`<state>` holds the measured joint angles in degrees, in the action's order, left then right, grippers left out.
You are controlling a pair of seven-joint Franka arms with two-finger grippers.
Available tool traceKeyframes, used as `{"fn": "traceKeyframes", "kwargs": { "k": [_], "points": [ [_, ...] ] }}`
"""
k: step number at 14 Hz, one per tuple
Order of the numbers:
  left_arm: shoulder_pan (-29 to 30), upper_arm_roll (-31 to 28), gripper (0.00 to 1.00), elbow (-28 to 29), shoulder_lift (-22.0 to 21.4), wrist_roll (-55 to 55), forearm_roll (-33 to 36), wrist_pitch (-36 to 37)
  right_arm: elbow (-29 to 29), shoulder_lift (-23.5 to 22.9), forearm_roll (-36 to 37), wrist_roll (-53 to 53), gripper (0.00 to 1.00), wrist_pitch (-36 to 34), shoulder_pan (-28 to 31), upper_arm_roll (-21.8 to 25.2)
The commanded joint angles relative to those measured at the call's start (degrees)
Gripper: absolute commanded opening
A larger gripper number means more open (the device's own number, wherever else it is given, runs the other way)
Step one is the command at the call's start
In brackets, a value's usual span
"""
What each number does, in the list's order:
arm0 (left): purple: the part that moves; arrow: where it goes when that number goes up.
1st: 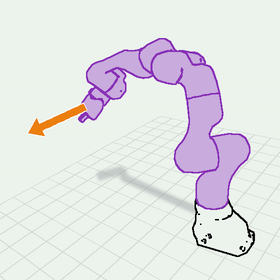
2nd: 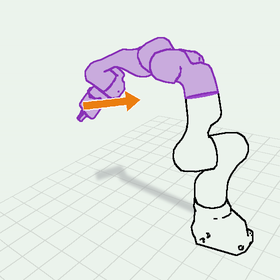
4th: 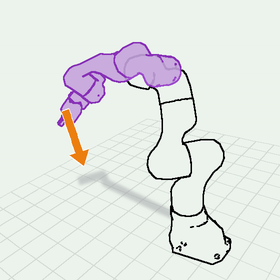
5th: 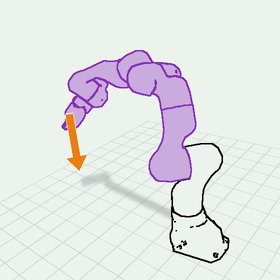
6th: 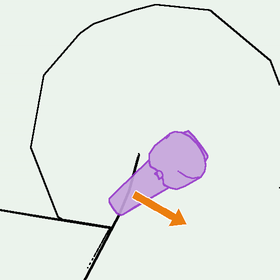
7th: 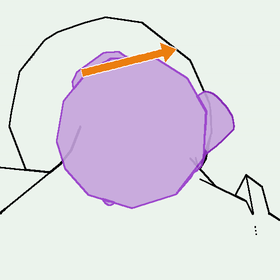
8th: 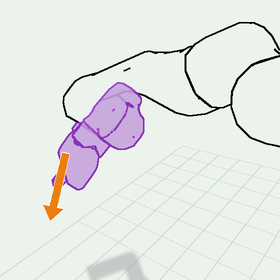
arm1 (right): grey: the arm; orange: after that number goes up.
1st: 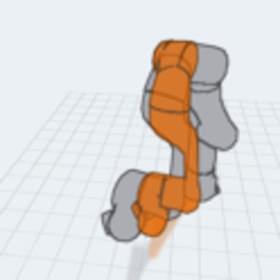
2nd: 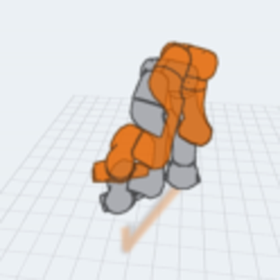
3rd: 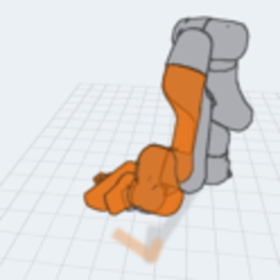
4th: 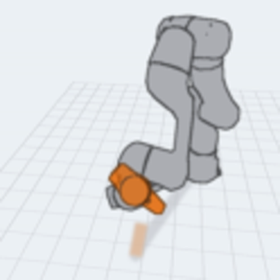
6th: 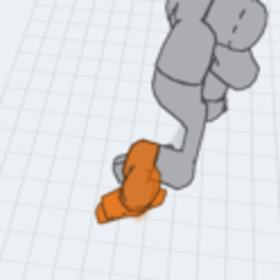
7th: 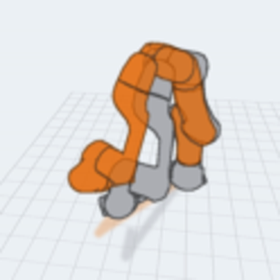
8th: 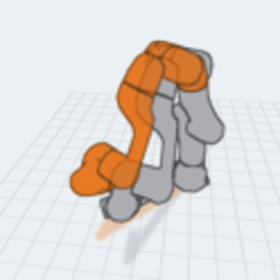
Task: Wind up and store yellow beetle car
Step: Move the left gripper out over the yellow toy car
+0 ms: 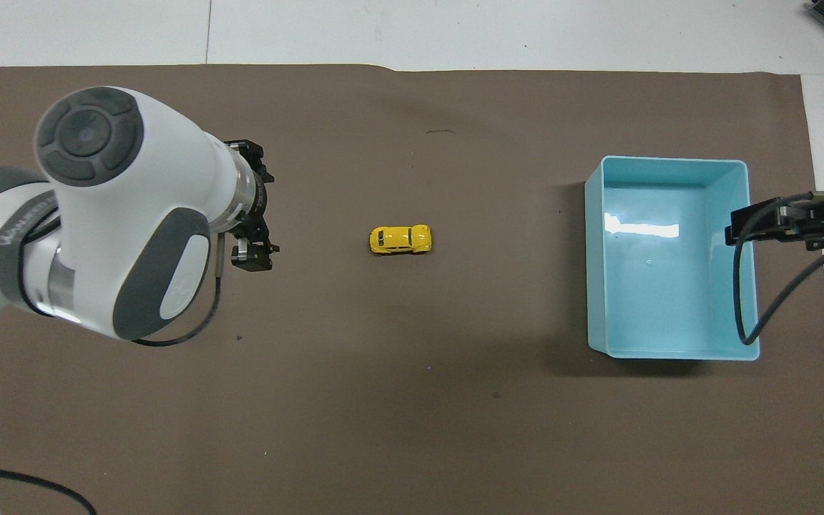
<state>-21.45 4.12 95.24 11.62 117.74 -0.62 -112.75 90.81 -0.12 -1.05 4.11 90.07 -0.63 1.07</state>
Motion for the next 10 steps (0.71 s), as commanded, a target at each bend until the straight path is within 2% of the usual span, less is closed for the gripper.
{"fn": "traceKeyframes", "kwargs": {
  "k": [1,3,7,10],
  "points": [
    [-4.73,-0.96,1.00,-6.19,6.90,9.49,3.16,0.34,0.15,-0.06,-0.35,-1.03,1.00,0.54,0.81,-0.54],
    [-6.75,-0.87,1.00,-6.56,8.94,13.38,3.35,-0.18,0.15,-0.06,-0.35,-1.03,1.00,0.63,0.81,-0.54],
    [-9.75,-0.87,1.00,-6.56,12.01,13.83,2.99,-3.17,0.15,-0.06,-0.35,-1.03,1.00,0.54,0.81,-0.54],
    [-11.42,-0.96,1.00,-9.09,17.01,15.59,3.26,-5.90,0.15,-0.06,-0.35,-1.03,1.00,0.63,0.81,-0.54]
  ]
}}
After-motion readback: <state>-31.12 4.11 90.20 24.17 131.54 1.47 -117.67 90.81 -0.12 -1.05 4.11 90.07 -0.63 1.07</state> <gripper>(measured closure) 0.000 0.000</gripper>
